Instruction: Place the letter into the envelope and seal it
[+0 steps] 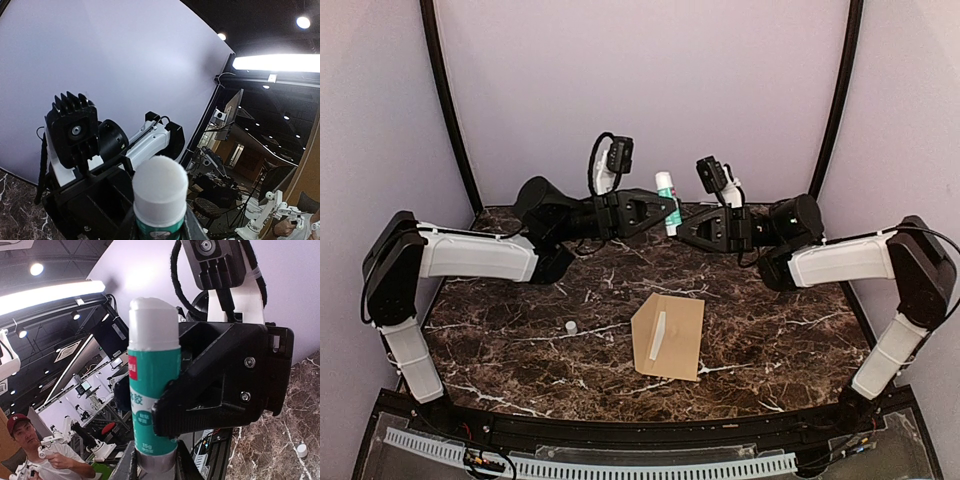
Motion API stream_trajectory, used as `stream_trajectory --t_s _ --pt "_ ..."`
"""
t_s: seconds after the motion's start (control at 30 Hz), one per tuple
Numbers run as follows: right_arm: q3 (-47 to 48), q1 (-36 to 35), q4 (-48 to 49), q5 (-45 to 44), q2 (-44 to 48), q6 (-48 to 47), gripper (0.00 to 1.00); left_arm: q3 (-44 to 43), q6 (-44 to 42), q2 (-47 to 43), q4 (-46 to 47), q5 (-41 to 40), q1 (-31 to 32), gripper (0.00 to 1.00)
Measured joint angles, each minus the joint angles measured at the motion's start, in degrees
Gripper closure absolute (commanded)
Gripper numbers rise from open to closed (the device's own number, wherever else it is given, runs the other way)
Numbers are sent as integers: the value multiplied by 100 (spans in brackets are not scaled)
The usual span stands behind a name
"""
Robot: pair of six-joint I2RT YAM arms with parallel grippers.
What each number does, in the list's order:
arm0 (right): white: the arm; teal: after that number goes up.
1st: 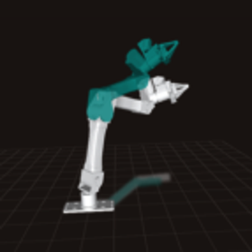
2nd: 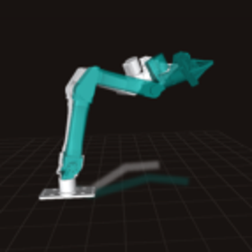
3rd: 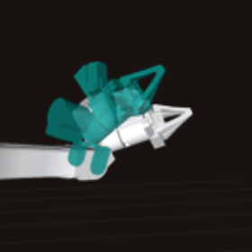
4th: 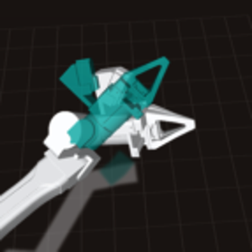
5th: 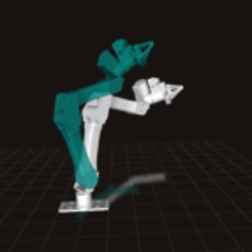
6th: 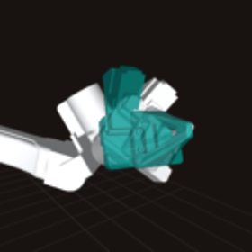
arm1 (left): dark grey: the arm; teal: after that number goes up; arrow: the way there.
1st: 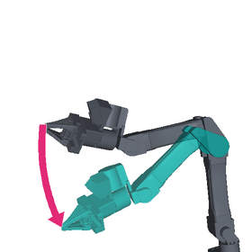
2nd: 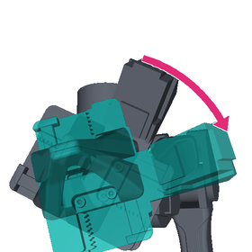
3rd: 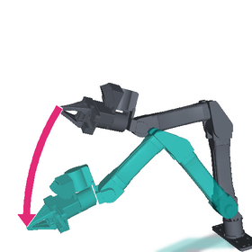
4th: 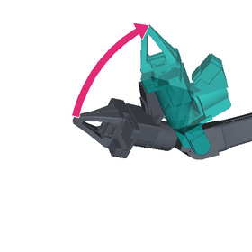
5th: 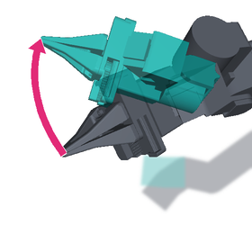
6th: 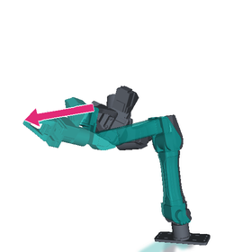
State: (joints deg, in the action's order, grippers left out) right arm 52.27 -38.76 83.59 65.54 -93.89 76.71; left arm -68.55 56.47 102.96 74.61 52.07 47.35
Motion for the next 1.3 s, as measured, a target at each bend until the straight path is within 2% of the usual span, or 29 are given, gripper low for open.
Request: stream_trajectory --t_s 0.1,0.17,0.23,0.33,0.43,0.5,0.57,0.67,0.8,1.03,1.17,1.3 --pt "0 20 282 70 -37 385 37 2 11 0 -9 0 52 100" --pt "0 70 339 94 -7 417 20 26 -20 -11 -42 4 81 100" --pt "-24 129 234 83 55 328 9 105 -76 -83 -166 -72 83 100" --pt "-188 227 -422 20 402 -275 3 282 -284 -319 -562 -350 74 100" --pt "-267 273 -1714 -221 938 -1349 3 407 -654 -667 -1217 -894 74 100" --pt "-267 267 -2966 -645 1419 -2293 2 417 -802 -828 -1504 -1209 70 100" --pt "-280 238 -3807 -1067 1808 -3047 2 422 -914 -968 -1808 -1604 70 100" --pt "-398 -44 -4776 -2118 2398 -4151 3 422 -977 -1095 -2223 -2225 66 100" --pt "-415 -850 -5633 -3727 2754 -5379 7 422 -957 -1091 -2597 -2706 63 100" --pt "155 -1311 -6773 -5536 2146 -6133 23 382 -955 -1056 -2863 -3086 66 100" --pt "365 -1412 -7075 -6170 1871 -6255 34 378 -975 -1034 -2955 -3241 66 100" --pt "433 -1449 -7173 -6485 1781 -6290 40 376 -990 -997 -3018 -3329 66 100"
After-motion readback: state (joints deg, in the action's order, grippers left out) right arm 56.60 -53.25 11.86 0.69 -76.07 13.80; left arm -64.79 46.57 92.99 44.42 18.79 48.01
